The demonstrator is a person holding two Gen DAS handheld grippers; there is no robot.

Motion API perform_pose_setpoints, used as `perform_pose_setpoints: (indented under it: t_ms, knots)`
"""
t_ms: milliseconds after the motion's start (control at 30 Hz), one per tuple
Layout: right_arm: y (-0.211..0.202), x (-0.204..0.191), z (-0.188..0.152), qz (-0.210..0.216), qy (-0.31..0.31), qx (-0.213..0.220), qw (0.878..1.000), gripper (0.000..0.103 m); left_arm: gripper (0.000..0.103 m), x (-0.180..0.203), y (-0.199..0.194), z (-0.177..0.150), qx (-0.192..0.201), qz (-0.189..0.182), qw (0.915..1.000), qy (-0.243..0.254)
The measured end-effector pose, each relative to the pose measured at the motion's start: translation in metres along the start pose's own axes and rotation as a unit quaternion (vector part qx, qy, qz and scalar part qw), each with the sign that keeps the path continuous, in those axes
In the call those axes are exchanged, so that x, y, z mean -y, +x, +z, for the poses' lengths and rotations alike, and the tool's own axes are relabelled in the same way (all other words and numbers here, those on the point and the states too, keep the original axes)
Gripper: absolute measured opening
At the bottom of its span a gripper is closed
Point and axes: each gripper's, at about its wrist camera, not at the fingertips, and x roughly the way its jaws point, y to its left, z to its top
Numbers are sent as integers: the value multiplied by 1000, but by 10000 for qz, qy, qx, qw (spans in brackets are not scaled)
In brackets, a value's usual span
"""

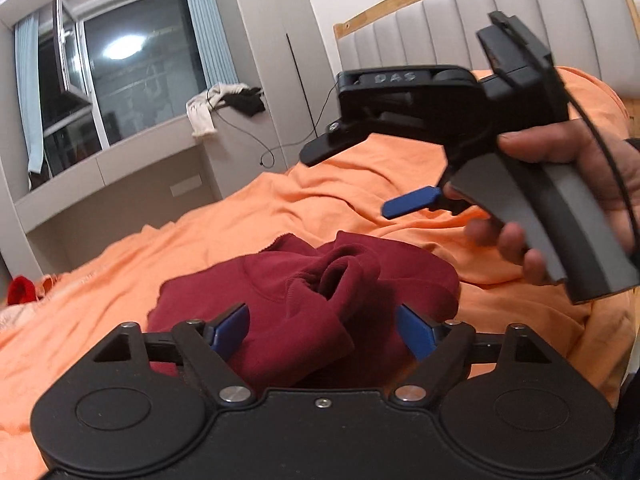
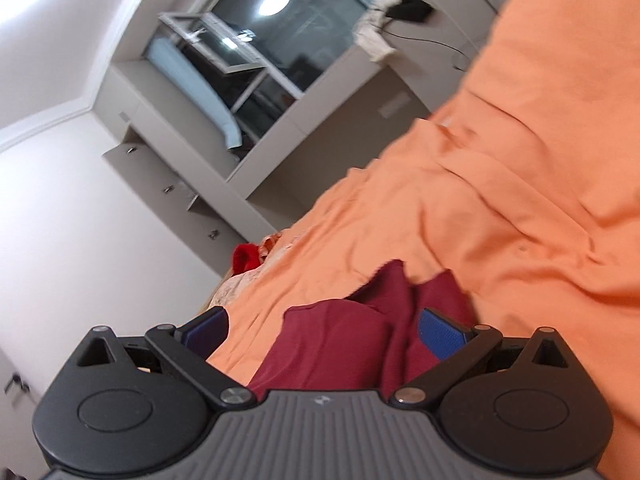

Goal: Fold small clothes

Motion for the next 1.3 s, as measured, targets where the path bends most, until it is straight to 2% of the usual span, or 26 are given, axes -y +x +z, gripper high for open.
perform_pose_setpoints:
  t_ms: [133, 200, 267, 367, 433, 500, 533, 567, 633, 700, 733, 800, 900, 1000, 1167, 1300]
  knots:
    - [10, -6, -1, 225, -57, -363, 9991, 103, 91, -4, -11, 1, 124, 87, 9999, 44]
    - [21, -3, -2, 340, 190, -684, 9969, 103, 93, -5, -15, 0, 163, 130, 9997, 146]
    - [28, 2, -4, 377, 529, -823, 9945, 103, 93, -6, -19, -2, 163, 161, 9993, 308]
    - [40, 9, -5, 260, 910, -1021, 9903, 103, 93, -7, -19, -6, 114, 173, 9984, 519]
    - [48, 14, -8, 242, 1108, -1140, 9870, 103, 91, -9, -17, -8, 49, 157, 9982, 572]
    - [53, 18, -10, 263, 1314, -1151, 9843, 103, 79, -11, -15, -8, 39, 150, 9983, 565]
    - [55, 20, -11, 274, 1390, -1161, 9831, 102, 77, -12, -14, -7, 50, 162, 9984, 548]
    - [57, 21, -12, 267, 1424, -1167, 9825, 99, 74, -12, -16, -8, 65, 142, 9984, 535]
    - [60, 22, -13, 191, 1444, -1129, 9829, 85, 62, -14, -15, -7, 88, 50, 9988, 489]
    - [63, 23, -14, 59, 1469, -1113, 9829, 63, 42, -13, -13, -5, 83, 22, 9986, 520]
    - [65, 24, -14, -29, 1465, -1108, 9830, 57, 38, -12, -12, -4, 81, 8, 9985, 541]
    - [68, 27, -15, -290, 1454, -1109, 9827, 30, 27, -10, -9, -3, 80, -13, 9985, 536]
    - [69, 28, -16, -566, 1338, -1037, 9839, 12, 19, -8, -8, -1, 120, 20, 9989, 444]
    - [60, 24, -12, -509, 1179, -847, 9881, 8, 17, -9, -9, 1, 203, 13, 9992, 353]
    - [39, 8, 1, -320, 762, -343, 9960, 7, 17, -3, -11, 10, 403, 5, 9982, 453]
    - [26, 2, 9, -347, 450, -75, 9984, 7, 17, 6, -7, 16, 491, -93, 9979, 420]
